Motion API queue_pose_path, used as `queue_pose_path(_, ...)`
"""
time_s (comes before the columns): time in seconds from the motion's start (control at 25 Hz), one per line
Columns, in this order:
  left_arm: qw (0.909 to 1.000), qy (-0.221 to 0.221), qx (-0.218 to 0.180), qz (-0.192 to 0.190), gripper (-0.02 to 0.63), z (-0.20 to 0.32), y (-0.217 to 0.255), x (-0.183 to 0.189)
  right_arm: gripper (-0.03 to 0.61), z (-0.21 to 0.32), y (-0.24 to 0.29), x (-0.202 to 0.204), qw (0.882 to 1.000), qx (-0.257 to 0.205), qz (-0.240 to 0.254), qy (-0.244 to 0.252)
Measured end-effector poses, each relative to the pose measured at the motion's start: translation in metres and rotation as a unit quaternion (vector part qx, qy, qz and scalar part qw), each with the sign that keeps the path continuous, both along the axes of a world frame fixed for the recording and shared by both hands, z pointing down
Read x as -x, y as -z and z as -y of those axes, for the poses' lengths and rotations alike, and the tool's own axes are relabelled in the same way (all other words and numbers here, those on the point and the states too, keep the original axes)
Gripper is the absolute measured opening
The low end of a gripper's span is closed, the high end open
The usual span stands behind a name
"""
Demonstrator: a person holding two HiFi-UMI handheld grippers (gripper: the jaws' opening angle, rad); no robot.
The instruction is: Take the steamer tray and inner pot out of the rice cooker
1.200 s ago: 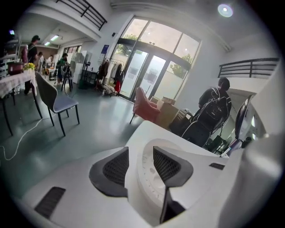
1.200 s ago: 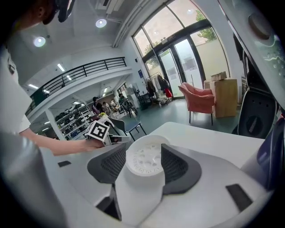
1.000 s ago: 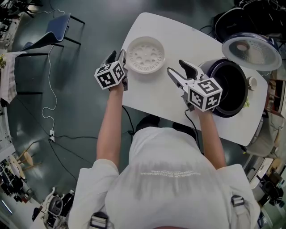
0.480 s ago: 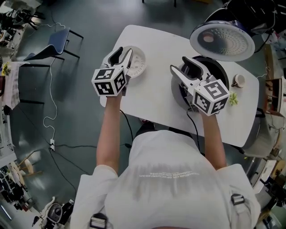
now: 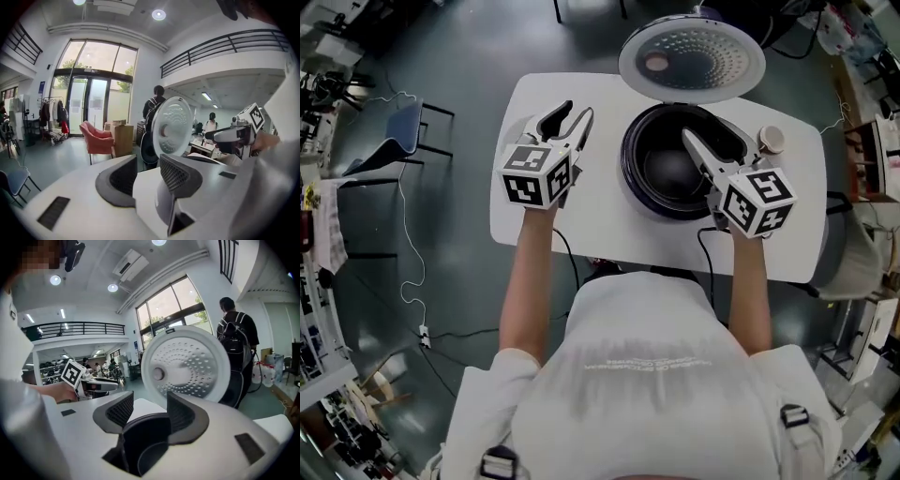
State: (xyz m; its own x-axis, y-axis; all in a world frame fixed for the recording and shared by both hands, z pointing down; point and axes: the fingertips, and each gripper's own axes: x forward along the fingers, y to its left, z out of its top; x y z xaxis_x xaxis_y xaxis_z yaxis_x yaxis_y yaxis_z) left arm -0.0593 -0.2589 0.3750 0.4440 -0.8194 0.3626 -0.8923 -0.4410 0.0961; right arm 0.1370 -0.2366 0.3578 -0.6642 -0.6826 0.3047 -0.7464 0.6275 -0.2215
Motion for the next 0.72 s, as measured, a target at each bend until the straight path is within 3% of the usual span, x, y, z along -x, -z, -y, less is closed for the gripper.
queue_pose_path(0.36, 0.9953, -0.089, 0.028, 0.029, 0.167, -0.008, -0.027, -0.085, 0.229, -0.009, -0.027, -0.078, 0.997, 0.026, -0.015, -0.074)
queue_pose_path(0.72, 0.9902, -0.102, 0.079, 0.053, 0.167, -0.020, -0.067, -0.111, 0.229, -0.022, -0.074, -0.101, 0.992, 0.083, -0.047, -0.078)
